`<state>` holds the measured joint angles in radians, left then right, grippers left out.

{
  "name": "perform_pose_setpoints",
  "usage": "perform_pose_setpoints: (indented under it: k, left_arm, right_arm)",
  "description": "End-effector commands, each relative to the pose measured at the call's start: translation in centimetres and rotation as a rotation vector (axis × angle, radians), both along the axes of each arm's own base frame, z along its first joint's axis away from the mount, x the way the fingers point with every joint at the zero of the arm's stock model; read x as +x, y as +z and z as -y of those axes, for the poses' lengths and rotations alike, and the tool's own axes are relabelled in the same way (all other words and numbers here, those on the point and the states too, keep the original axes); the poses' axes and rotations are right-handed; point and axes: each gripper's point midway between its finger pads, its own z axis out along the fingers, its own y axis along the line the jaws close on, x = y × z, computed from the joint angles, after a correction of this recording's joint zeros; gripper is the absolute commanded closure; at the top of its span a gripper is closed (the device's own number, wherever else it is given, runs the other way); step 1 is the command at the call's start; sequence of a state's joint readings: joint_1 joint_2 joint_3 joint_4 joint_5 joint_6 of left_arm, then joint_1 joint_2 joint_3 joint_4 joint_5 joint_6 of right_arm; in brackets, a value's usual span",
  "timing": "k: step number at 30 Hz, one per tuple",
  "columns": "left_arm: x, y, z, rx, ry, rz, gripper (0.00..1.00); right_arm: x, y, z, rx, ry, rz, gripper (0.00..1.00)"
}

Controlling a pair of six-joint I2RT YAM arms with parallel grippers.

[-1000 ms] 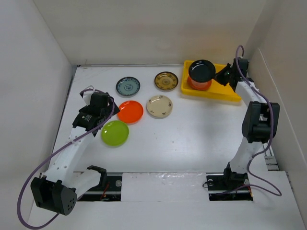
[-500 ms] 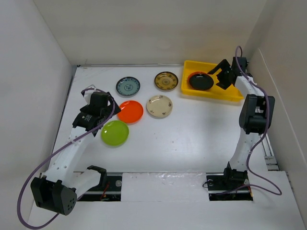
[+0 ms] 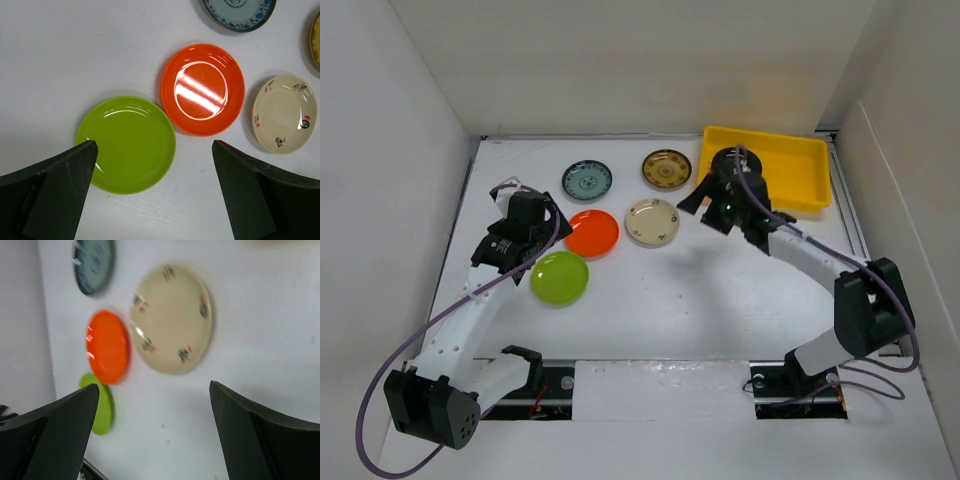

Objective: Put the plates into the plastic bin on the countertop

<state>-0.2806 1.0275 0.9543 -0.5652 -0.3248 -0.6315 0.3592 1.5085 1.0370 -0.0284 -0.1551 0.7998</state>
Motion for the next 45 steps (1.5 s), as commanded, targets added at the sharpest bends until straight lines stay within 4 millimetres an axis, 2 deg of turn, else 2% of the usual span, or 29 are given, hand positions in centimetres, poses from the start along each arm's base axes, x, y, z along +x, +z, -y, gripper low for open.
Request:
perform_pose_setpoints:
  k: [1,5,6,8,9,12,13,15,17,18,19,20,23,24,26,29,30,32,34,35,36,37,38,39,40,41,42,44,45]
  left_arm:
    - [0.3,0.4,0.1,-0.001,-0.012,0.019,0.0]
    - [0.3,0.4,0.1,-0.001,-0.012,0.019,0.0]
    - [0.2,0.6,0.3,-0.01,-0.019,0.028,0.0]
    - [0.3,1.0,0.3,-0.015,-0.019,0.046,0.0]
    - [0.3,1.0,0.3,-0.015,-0.019,0.046,0.0]
    - [0.1,1.2,0.4,-0.017,-0.031,0.052,0.0]
    - [0.1,1.2,0.6,-0.023,-0.038,0.05,0.0]
    - [0.3,1.4,0.6,-0.025,-0.038,0.059,0.0]
    - [0.3,1.4,0.6,-0.025,-0.038,0.059,0.0]
    - [0.3,1.4,0.6,-0.018,-0.044,0.058,0.0]
    - [0.3,1.3,0.8,-0.024,-0.051,0.056,0.0]
    - [0.3,1.3,0.8,-0.024,-0.051,0.056,0.0]
    - [0.3,1.3,0.8,-0.024,-0.051,0.056,0.0]
    - [0.3,1.3,0.8,-0.024,-0.051,0.056,0.0]
    - [0.3,1.3,0.8,-0.024,-0.051,0.056,0.0]
    - [0.1,1.0,0.7,-0.022,-0.051,0.047,0.0]
    - [0.1,1.0,0.7,-0.022,-0.051,0.047,0.0]
    - [0.2,0.7,0.9,-0.025,-0.057,0.035,0.0]
    - [0.2,0.6,0.9,-0.018,-0.063,0.034,0.0]
    - [0.2,0.6,0.9,-0.018,-0.063,0.034,0.0]
    - [0.2,0.6,0.9,-0.018,-0.063,0.034,0.0]
    - [0.1,0.9,0.8,-0.021,-0.063,0.043,0.0]
    - [0.1,0.9,0.8,-0.021,-0.063,0.043,0.0]
    - [0.1,0.9,0.7,-0.015,-0.057,0.044,0.0]
    - [0.1,0.9,0.7,-0.015,-0.057,0.044,0.0]
    - [0.1,0.9,0.7,-0.015,-0.057,0.044,0.0]
    - [0.1,0.9,0.7,-0.015,-0.057,0.044,0.0]
    - [0.1,0.9,0.7,-0.015,-0.057,0.044,0.0]
    - [0.1,0.9,0.7,-0.015,-0.057,0.044,0.0]
  right_arm:
    - [-1.5,-3.7,-1.5,0.091,-0.05,-0.018,0.03]
    - [-1.9,-5.3,-3.7,0.167,-0.011,-0.027,0.08]
    - [-1.8,-6.9,-3.8,0.153,-0.014,-0.056,0.09]
    - [-0.9,-7.3,-4.4,0.159,-0.01,-0.071,0.11]
    - [-0.5,-9.4,-4.3,0.146,-0.012,-0.116,0.12]
    - [0.8,-10.7,-4.9,0.148,0.002,-0.146,0.2]
    - [1.0,-12.9,-4.6,0.134,-0.004,-0.198,0.27]
    - [1.3,-14.3,-4.4,0.145,0.002,-0.249,0.35]
    - [1.4,-14.2,-4.4,0.153,-0.004,-0.254,0.44]
    - [1.7,-14.2,-3.6,0.135,-0.037,-0.264,0.46]
    - [2.4,-13.4,-3.9,0.136,-0.037,-0.262,0.49]
    - [2.6,-14.2,-3.6,0.124,-0.039,-0.286,0.57]
    - [3.1,-14.2,-3.6,0.108,-0.021,-0.311,0.77]
    - [3.2,-14.2,-3.6,0.1,-0.016,-0.311,0.92]
    - [3.5,-14.0,-3.3,0.101,-0.025,-0.31,1.0]
    - [3.7,-11.6,-2.8,0.111,-0.025,-0.266,1.0]
    - [3.9,-8.8,-2.7,0.124,-0.03,-0.213,1.0]
    - [4.1,-6.1,-1.3,0.144,-0.035,-0.173,1.0]
    - [5.0,-1.1,-0.4,0.17,-0.022,-0.078,1.0]
    - [5.3,0.3,0.1,0.179,-0.011,-0.06,1.0]
    - [6.3,2.1,1.8,0.171,-0.041,-0.041,1.0]
    - [6.7,3.1,2.9,0.149,-0.048,-0.02,1.0]
    - [7.1,3.7,4.0,0.138,-0.065,-0.014,1.0]
    - [8.0,3.7,7.0,0.112,-0.141,-0.028,1.0]
    - [9.1,4.8,8.6,0.097,-0.182,-0.005,1.0]
    - [10.0,3.8,10.3,0.061,-0.218,-0.023,1.0]
    - [11.0,4.0,13.5,0.035,-0.289,-0.038,1.0]
    - [12.3,1.9,16.3,0.011,-0.333,-0.082,1.0]
    - [12.7,1.6,17.3,0.018,-0.344,-0.088,1.0]
